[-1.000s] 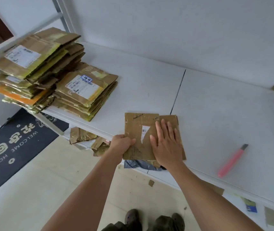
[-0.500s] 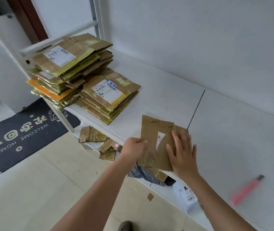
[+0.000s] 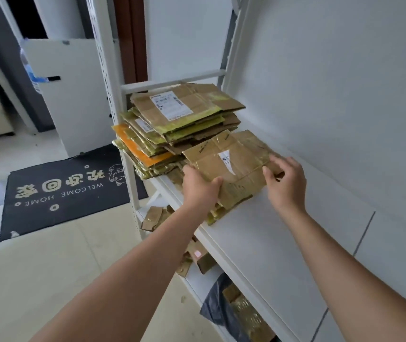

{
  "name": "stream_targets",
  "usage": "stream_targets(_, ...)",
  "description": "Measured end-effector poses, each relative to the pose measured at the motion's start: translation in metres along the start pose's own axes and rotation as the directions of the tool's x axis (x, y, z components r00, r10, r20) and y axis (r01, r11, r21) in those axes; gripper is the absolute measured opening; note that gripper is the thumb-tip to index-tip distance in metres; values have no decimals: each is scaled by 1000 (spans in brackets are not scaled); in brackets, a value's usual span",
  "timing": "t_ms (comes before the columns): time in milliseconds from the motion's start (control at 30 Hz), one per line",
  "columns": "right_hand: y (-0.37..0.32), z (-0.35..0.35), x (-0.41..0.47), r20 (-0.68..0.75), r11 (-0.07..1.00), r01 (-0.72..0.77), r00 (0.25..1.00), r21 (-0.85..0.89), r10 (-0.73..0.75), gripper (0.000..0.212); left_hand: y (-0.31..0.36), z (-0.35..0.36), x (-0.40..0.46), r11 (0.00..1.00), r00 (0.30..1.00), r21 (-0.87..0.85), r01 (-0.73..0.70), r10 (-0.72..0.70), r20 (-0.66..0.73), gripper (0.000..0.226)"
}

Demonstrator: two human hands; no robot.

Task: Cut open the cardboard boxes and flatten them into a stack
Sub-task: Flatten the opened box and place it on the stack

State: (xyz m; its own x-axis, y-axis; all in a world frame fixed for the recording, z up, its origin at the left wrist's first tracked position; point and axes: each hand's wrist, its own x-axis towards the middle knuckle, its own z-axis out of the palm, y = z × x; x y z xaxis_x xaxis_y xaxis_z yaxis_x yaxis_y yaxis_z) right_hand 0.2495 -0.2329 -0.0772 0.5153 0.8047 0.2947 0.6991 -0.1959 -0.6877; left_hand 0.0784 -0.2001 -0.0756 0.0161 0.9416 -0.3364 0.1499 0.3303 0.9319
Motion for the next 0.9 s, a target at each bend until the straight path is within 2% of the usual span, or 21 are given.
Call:
stream_targets(67, 4, 19, 16, 37, 999, 15, 999, -36, -14, 33, -2, 4, 16, 991, 994, 97, -94, 100, -50, 55)
stream_targets(167, 25, 46, 23, 175, 992, -26, 983, -124, 47, 32, -21, 9, 32, 920, 981, 349, -180, 193, -4, 82)
stream_targets(233, 39, 61, 24, 281, 985, -29, 957, -172, 77, 30, -42, 7, 41, 751, 952, 604, -266, 301, 45, 93)
stream_targets(267, 45, 67, 26, 303, 979, -15, 950, -206, 78, 29, -49, 7, 45, 652, 926, 682, -332, 363, 104, 85)
stream_targets(333, 47, 72, 30, 304, 951, 47, 951, -307, 51, 29, -55, 3, 52, 493, 872, 740, -457, 413, 264, 59)
stream_targets(367, 47, 74, 31, 309, 924, 79, 950, -374, 44, 32, -57, 3, 56, 419, 851, 758, -500, 402, 338, 54)
stream_targets(433, 49, 78, 29, 331, 835, 172, 944, -522, 12, 44, -57, 4, 64, 302, 842, 799, -520, 338, 421, 59)
stream_targets(500, 55, 84, 22, 359, 799, 219, 934, -560, -4, 49, -56, 2, 72, 261, 849, 818, -513, 295, 438, 67)
stream_targets(600, 69, 94, 18, 384, 892, 147, 923, -427, 31, 50, -58, -1, 80, 287, 853, 810, -511, 286, 437, 72)
stream_targets(700, 74, 99, 19, 391, 886, 138, 919, -443, 52, 50, -61, 0, 83, 285, 858, 817, -502, 280, 430, 72)
stream_targets(833, 58, 90, 16, 439, 830, 136, 887, -541, 141, 52, -45, 7, 70, 182, 884, 870, -459, 195, 426, 70)
stream_targets(900, 48, 78, 7, 425, 849, 129, 897, -513, 121, 54, -30, 11, 58, 164, 884, 877, -451, 218, 414, 59)
